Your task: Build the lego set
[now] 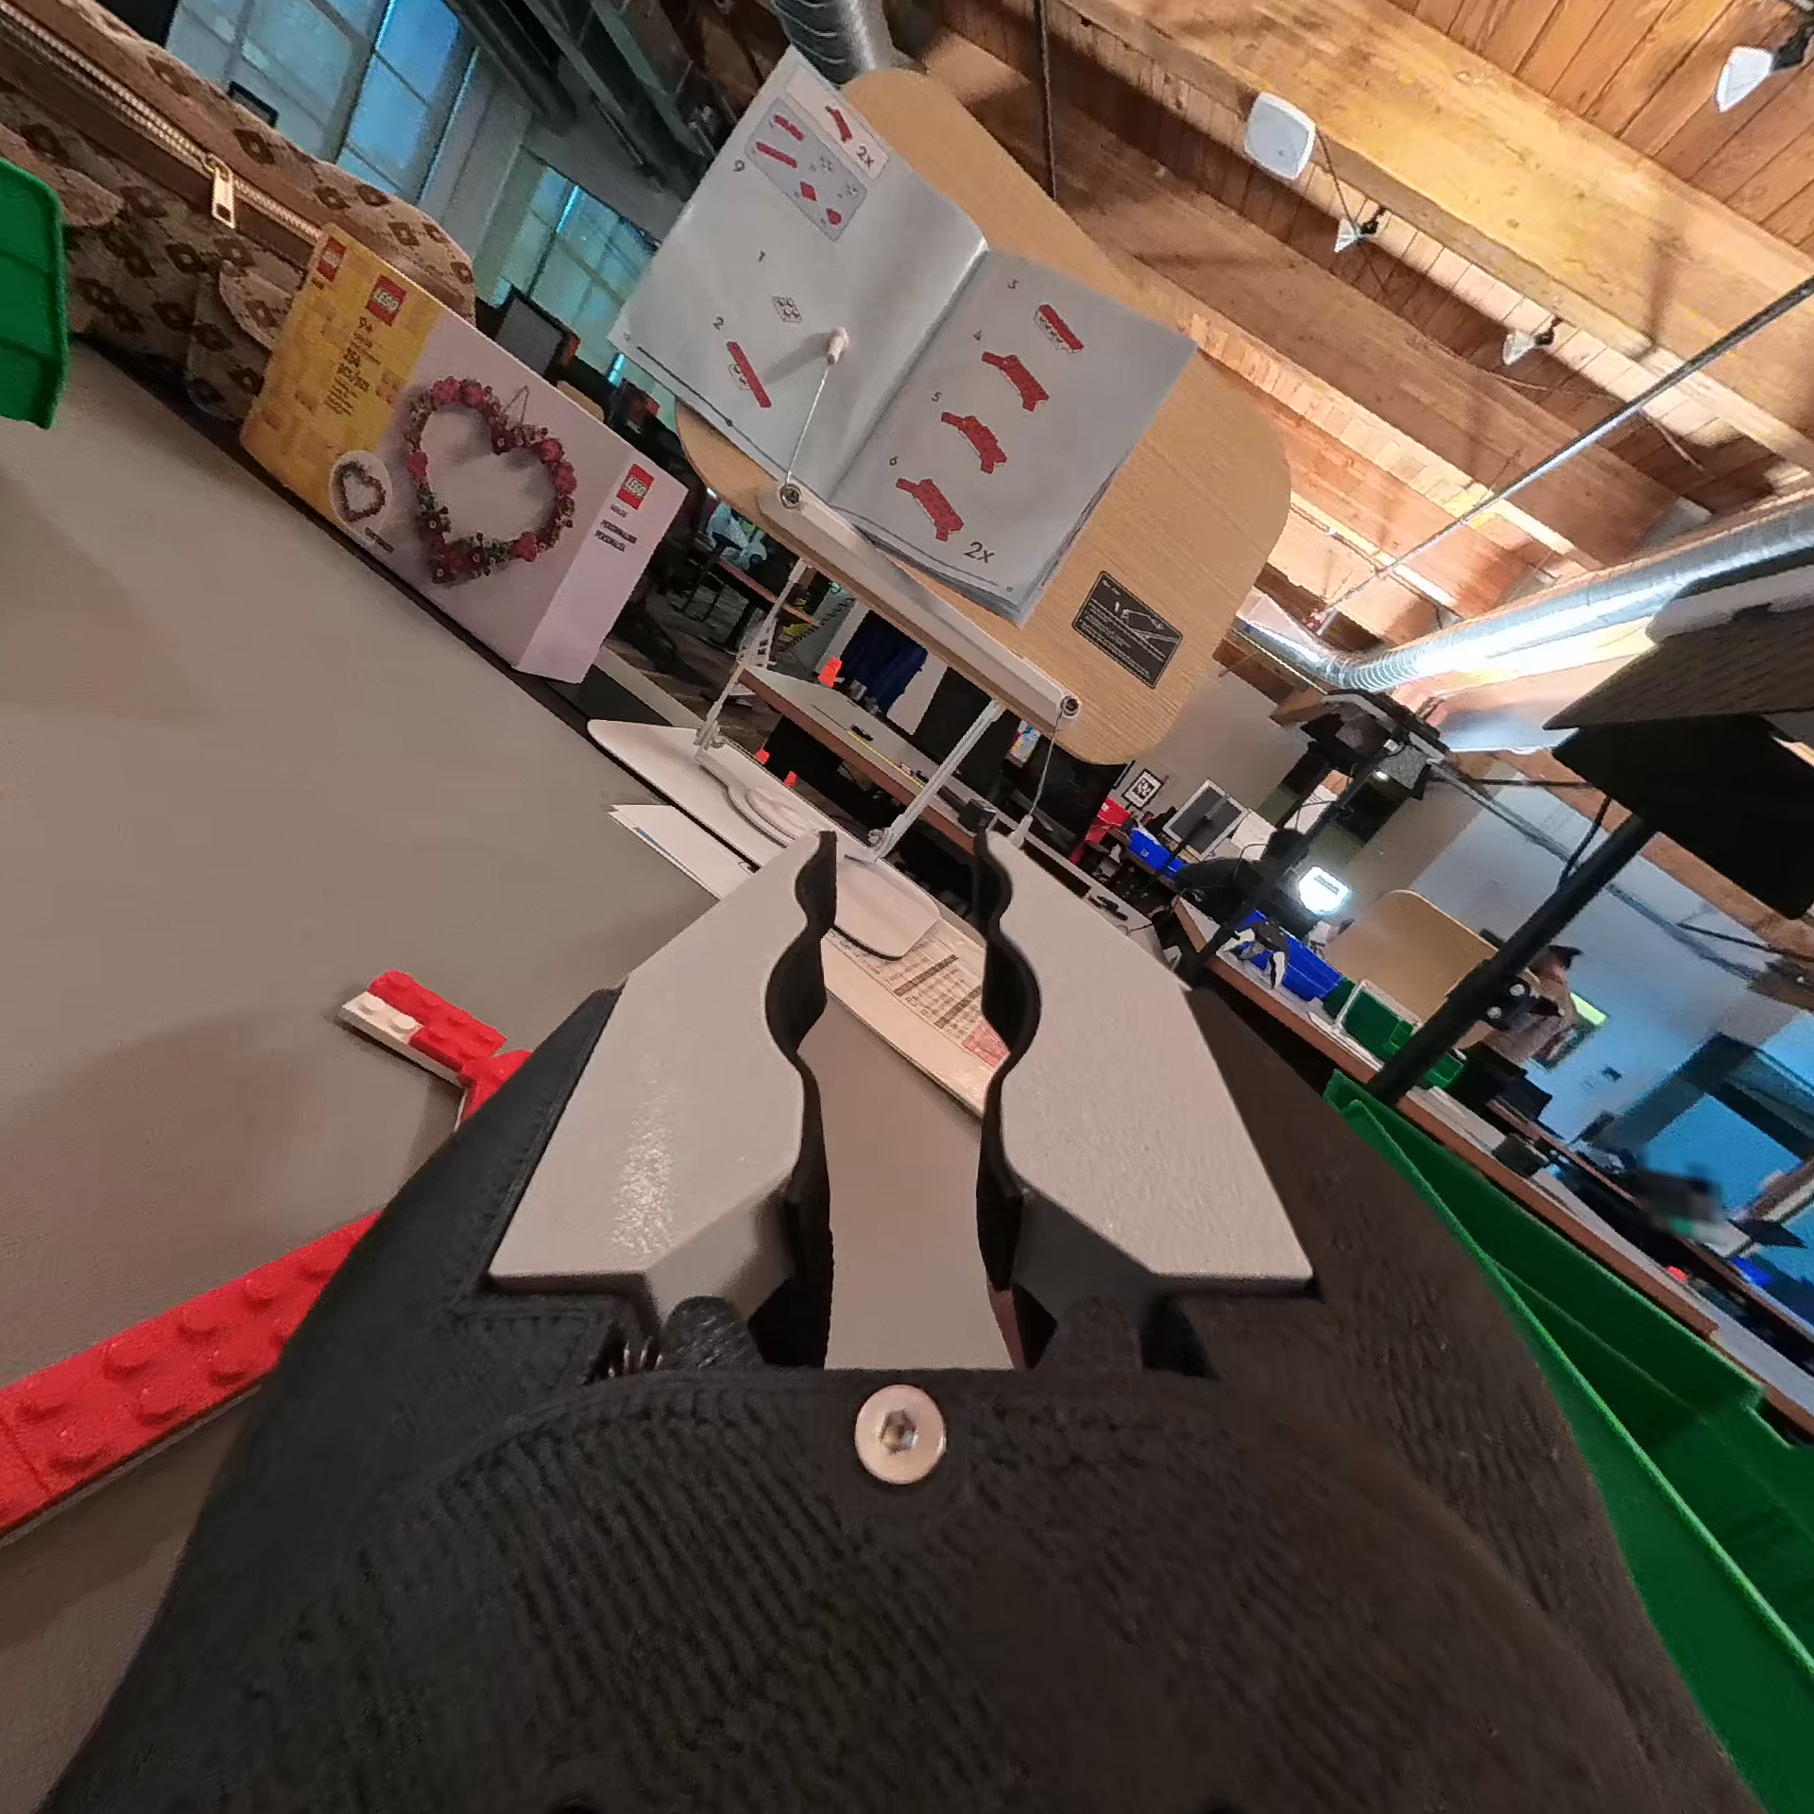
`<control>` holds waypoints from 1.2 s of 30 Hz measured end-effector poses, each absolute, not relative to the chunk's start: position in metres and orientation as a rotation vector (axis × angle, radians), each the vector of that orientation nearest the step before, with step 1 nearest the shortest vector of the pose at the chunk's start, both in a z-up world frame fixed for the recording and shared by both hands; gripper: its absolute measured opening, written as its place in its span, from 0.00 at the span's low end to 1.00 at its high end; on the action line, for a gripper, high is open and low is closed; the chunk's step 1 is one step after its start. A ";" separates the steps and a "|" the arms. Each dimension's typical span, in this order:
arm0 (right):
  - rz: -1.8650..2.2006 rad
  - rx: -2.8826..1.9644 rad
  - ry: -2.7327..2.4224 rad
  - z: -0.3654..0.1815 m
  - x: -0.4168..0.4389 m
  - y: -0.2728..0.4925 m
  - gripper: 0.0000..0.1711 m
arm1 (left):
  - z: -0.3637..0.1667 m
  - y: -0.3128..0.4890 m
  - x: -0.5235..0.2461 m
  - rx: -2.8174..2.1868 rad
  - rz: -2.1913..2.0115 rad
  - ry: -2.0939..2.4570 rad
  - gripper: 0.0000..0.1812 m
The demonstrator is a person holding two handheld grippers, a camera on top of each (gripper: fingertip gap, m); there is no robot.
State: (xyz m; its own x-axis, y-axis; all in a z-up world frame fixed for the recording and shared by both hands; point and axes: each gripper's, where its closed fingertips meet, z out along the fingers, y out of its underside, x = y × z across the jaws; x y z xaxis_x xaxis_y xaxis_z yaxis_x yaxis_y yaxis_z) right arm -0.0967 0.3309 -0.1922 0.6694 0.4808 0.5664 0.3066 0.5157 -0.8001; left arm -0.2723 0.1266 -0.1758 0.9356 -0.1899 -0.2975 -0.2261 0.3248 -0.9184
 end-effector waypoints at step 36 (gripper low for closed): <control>0.129 -1.103 -0.864 -0.197 -0.095 0.336 0.10 | -0.177 0.127 -0.269 -1.252 0.034 0.406 0.00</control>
State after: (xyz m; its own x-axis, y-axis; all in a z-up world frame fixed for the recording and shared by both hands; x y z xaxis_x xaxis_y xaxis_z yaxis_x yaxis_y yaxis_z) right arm -0.0948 0.3364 -0.1971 0.6773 0.4933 0.5458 0.3129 0.4783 -0.8206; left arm -0.2694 0.1269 -0.1772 0.9282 -0.1948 -0.3172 -0.2447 0.3227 -0.9143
